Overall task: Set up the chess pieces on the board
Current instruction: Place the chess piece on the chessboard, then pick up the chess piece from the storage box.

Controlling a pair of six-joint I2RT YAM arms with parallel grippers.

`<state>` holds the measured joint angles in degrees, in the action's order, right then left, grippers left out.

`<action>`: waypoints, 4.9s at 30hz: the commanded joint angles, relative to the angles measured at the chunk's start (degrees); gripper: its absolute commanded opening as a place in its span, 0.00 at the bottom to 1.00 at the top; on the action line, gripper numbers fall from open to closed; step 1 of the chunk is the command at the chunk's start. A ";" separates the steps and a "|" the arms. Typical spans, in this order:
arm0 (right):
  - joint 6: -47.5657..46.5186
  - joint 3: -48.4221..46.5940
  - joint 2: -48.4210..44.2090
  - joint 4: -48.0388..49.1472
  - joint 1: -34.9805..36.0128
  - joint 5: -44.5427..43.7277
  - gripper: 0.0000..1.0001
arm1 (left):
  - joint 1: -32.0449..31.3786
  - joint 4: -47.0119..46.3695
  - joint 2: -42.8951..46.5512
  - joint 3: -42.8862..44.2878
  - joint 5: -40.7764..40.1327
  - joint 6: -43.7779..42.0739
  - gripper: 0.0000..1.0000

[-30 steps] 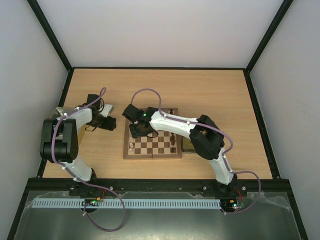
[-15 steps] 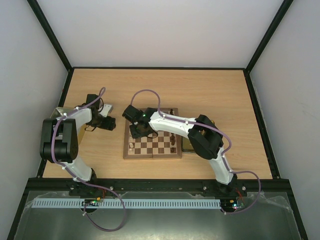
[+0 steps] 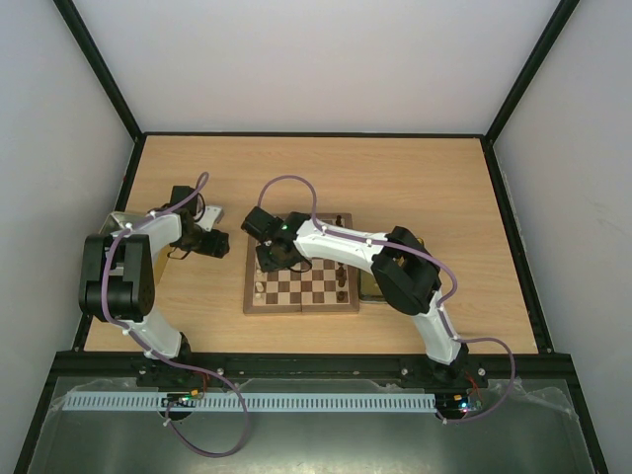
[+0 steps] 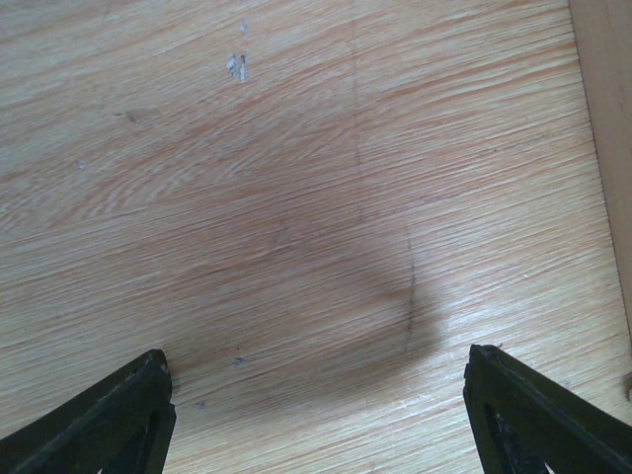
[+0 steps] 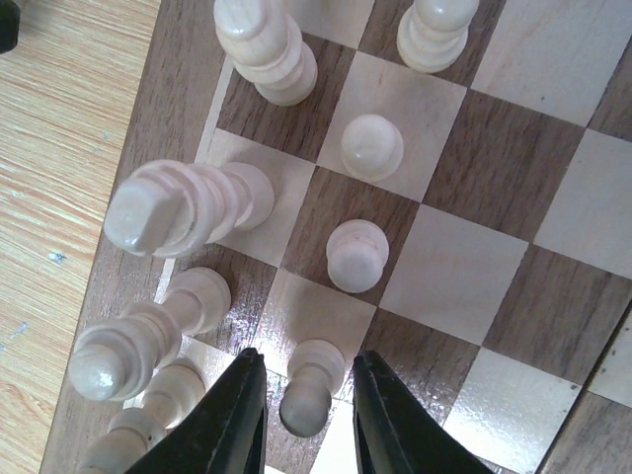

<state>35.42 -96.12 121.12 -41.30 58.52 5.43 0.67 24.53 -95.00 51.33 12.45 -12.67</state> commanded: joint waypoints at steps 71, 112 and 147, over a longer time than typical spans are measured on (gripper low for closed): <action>3.07 51.96 -40.23 4.13 -38.57 0.51 0.26 | -1.77 0.43 -0.80 0.19 -0.78 -0.08 0.80; 2.01 48.36 -39.33 2.20 -38.55 -0.84 0.10 | -2.07 0.25 -1.15 0.33 -1.02 -0.17 0.80; 3.47 12.10 -13.21 1.28 1.90 -5.38 0.08 | -1.91 -0.11 -0.37 -0.72 -1.90 -0.17 0.80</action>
<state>40.51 -78.48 104.07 -40.42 59.00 -0.47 -1.13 23.75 -95.31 51.35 10.87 -12.62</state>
